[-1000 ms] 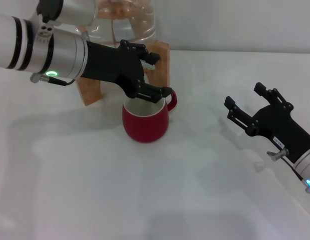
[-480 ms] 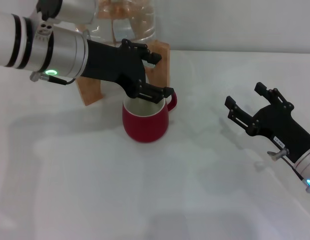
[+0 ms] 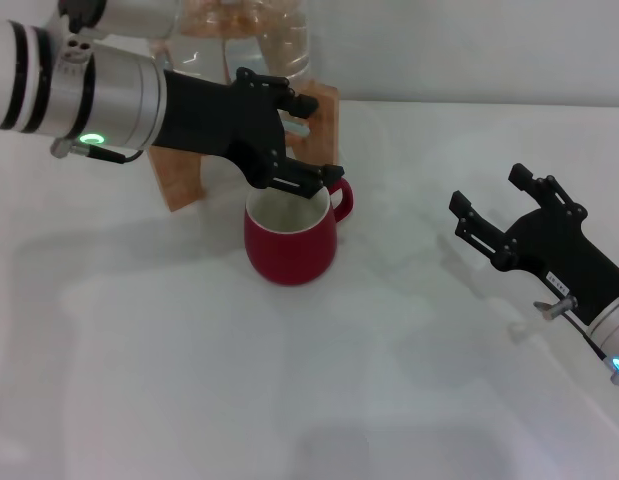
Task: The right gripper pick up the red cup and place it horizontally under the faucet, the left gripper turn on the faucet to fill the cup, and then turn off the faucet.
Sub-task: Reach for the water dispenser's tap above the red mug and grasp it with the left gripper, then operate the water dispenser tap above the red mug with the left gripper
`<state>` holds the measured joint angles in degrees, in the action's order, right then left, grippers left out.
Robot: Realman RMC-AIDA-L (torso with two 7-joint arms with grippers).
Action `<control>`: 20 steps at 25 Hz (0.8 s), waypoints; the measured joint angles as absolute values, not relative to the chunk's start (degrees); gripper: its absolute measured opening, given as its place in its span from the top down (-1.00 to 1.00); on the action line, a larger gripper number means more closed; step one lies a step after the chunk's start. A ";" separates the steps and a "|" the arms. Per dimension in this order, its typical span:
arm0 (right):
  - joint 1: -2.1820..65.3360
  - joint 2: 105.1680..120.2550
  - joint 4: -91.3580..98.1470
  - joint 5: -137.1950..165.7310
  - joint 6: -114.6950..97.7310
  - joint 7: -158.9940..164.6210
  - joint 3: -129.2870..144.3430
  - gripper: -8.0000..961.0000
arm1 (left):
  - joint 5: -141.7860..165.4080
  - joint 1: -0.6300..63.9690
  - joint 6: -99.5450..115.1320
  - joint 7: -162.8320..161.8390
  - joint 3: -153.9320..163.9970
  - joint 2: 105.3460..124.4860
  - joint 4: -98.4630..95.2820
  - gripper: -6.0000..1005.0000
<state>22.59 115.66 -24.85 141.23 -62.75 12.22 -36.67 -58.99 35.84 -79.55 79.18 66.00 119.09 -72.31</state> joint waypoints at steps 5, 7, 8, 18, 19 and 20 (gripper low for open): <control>22.61 115.66 -24.70 141.17 -62.76 12.21 -36.84 -0.81 | -62.78 32.90 -78.89 79.62 66.00 119.15 -73.64 -0.68; 22.71 115.66 -24.65 141.16 -62.76 12.21 -36.89 -0.81 | -63.94 31.36 -78.50 79.77 66.02 119.15 -74.57 -0.68; 22.78 115.66 -24.61 141.15 -62.77 12.21 -36.90 -0.81 | -64.16 30.59 -78.30 79.78 66.03 119.16 -75.23 -0.68; 22.92 115.66 -24.51 140.92 -62.83 12.15 -36.92 -0.81 | -67.84 26.10 -78.03 81.00 66.03 119.18 -76.93 -0.68; 22.91 115.67 -24.51 140.90 -62.84 12.14 -36.92 -0.81 | -67.86 26.01 -77.94 81.08 66.01 119.18 -76.73 -0.68; 22.91 115.68 -24.52 140.89 -62.84 12.13 -36.92 -0.81 | -67.87 25.97 -77.75 81.14 66.02 119.18 -76.46 -0.68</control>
<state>22.91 115.68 -24.52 140.89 -62.84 12.13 -36.92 -67.87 25.97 -77.75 81.14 66.02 119.18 -76.46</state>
